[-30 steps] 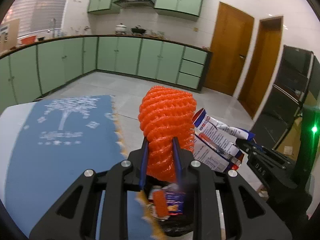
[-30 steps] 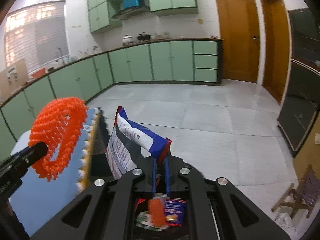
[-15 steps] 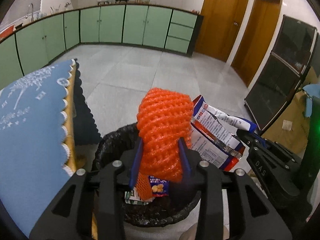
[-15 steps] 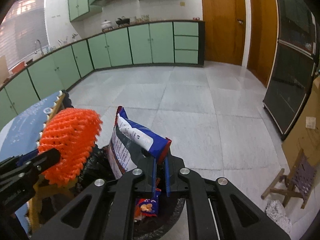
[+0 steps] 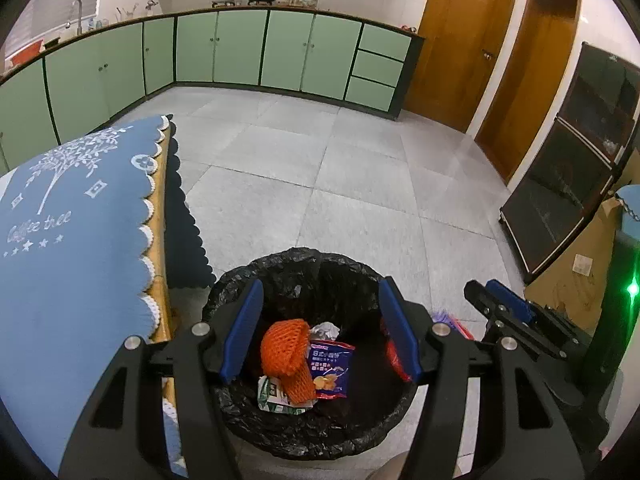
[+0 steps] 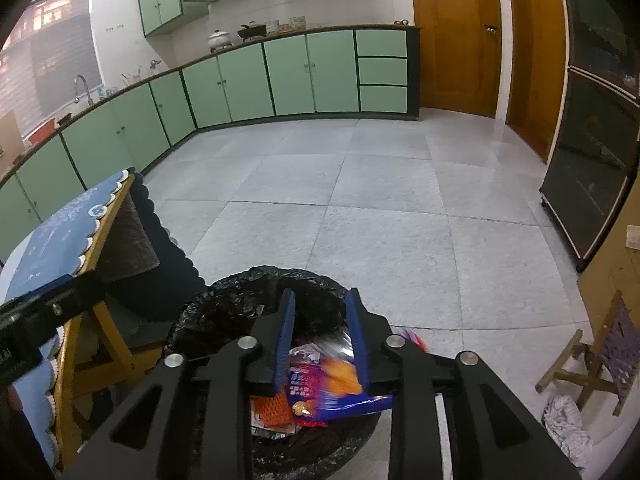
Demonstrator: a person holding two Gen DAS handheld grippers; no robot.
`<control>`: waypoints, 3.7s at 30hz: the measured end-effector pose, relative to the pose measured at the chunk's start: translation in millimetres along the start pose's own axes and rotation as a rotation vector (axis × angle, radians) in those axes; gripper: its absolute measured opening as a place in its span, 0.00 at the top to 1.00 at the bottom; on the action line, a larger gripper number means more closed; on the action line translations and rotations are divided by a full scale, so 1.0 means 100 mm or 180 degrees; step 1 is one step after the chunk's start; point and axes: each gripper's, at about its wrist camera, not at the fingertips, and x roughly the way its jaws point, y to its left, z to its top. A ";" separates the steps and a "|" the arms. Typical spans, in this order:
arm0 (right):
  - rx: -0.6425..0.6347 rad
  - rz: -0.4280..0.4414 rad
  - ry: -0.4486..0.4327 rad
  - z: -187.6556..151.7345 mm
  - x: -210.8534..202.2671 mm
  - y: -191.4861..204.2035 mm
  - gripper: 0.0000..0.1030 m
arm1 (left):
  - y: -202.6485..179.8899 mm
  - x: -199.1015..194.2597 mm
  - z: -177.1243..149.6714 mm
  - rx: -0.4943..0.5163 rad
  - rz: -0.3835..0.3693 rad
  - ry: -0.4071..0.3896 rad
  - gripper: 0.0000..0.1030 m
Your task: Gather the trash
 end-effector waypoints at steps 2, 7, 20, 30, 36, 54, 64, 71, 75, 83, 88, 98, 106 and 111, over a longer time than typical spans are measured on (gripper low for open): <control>0.0015 0.0023 0.0003 -0.01 -0.03 -0.01 0.73 | 0.01 -0.08 0.01 -0.0007 -0.0008 -0.0064 0.43; 0.0051 0.0082 -0.0047 0.00 -0.19 -0.05 0.70 | 0.04 -0.31 0.02 -0.0009 -0.0017 -0.0197 0.40; 0.0155 0.0148 -0.0346 0.10 -0.75 -0.17 0.56 | 0.37 -1.01 -0.16 -0.0143 0.0229 -0.0540 0.29; -0.0233 0.0536 -0.0498 0.05 -1.14 0.51 0.14 | 0.43 -1.48 -0.38 -0.0284 0.0439 -0.0757 0.12; -0.0504 0.0739 -0.0527 -0.02 -1.46 0.79 0.06 | 0.50 -1.90 -0.54 -0.0378 0.0789 -0.0887 0.05; -0.0766 0.1141 -0.0578 -0.24 -2.18 1.10 0.06 | 0.51 -2.70 -0.92 -0.0425 0.0995 -0.1118 0.05; -0.0870 0.1208 -0.0650 -0.33 -2.36 1.15 0.06 | 0.45 -2.93 -1.03 -0.0425 0.1061 -0.1285 0.05; -0.0910 0.1256 -0.0734 -0.37 -2.49 1.17 0.06 | 0.41 -3.01 -1.07 -0.0398 0.1124 -0.1365 0.05; -0.0932 0.1275 -0.0766 -0.39 -2.54 1.19 0.06 | 0.41 -3.03 -1.08 -0.0382 0.1140 -0.1380 0.05; -0.0930 0.1327 -0.0819 -0.41 -2.60 1.17 0.06 | 0.37 -3.05 -1.11 -0.0362 0.1164 -0.1406 0.05; -0.0929 0.1332 -0.0851 -0.43 -2.60 1.16 0.06 | 0.36 -3.03 -1.14 -0.0351 0.1168 -0.1413 0.05; -0.0906 0.1311 -0.0835 -0.46 -2.59 1.12 0.06 | 0.33 -3.01 -1.16 -0.0306 0.1185 -0.1401 0.05; -0.0890 0.1313 -0.0826 -0.45 -2.57 1.06 0.06 | 0.29 -2.96 -1.17 -0.0294 0.1189 -0.1377 0.05; -0.0891 0.1310 -0.0827 -0.45 -2.57 1.06 0.06 | 0.27 -2.89 -1.19 -0.0271 0.1177 -0.1331 0.05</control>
